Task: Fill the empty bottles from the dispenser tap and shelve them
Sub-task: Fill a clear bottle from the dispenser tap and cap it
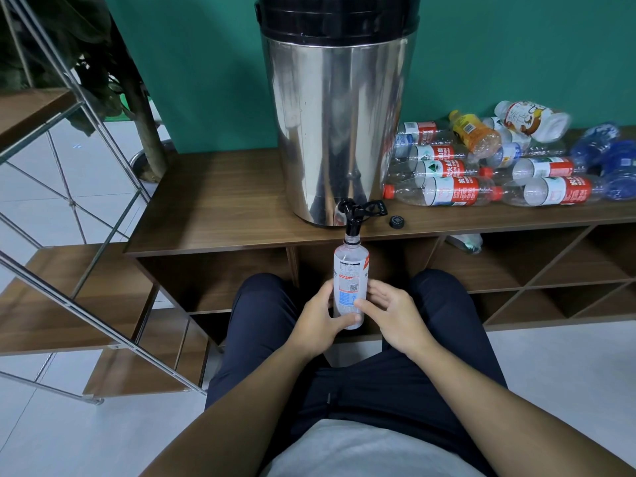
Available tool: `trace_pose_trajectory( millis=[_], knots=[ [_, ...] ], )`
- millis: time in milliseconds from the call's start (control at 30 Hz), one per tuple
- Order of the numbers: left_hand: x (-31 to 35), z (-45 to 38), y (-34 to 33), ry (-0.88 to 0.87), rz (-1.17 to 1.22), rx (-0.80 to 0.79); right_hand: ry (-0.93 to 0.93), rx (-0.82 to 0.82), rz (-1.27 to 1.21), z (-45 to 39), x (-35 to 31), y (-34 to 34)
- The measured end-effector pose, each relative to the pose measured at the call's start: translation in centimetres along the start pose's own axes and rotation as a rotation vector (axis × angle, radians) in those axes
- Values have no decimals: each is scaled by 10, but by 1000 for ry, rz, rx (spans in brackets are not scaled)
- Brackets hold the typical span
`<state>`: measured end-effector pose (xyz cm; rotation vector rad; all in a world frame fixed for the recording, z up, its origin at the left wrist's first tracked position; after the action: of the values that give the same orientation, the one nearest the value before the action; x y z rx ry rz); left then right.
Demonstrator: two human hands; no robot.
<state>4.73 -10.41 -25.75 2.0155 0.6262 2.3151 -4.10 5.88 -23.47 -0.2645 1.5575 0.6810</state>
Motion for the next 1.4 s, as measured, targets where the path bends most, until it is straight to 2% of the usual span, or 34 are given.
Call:
trace_pose_trajectory(
  millis=[1400],
  knots=[
    [2,3,1,-5,-1,5,5,-15,-45,0,1,-1]
  ],
)
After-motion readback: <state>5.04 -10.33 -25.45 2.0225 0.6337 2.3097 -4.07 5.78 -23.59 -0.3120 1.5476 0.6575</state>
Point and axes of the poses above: each hand's wrist, its own z-axis away from the middle knuckle, its own y-axis out of the back of the hand, x = y × z, the point moved 4 cm from there along -z, towards the middle knuckle, and after that the axes turned 2 degrees about x, right-handed, at the moved point
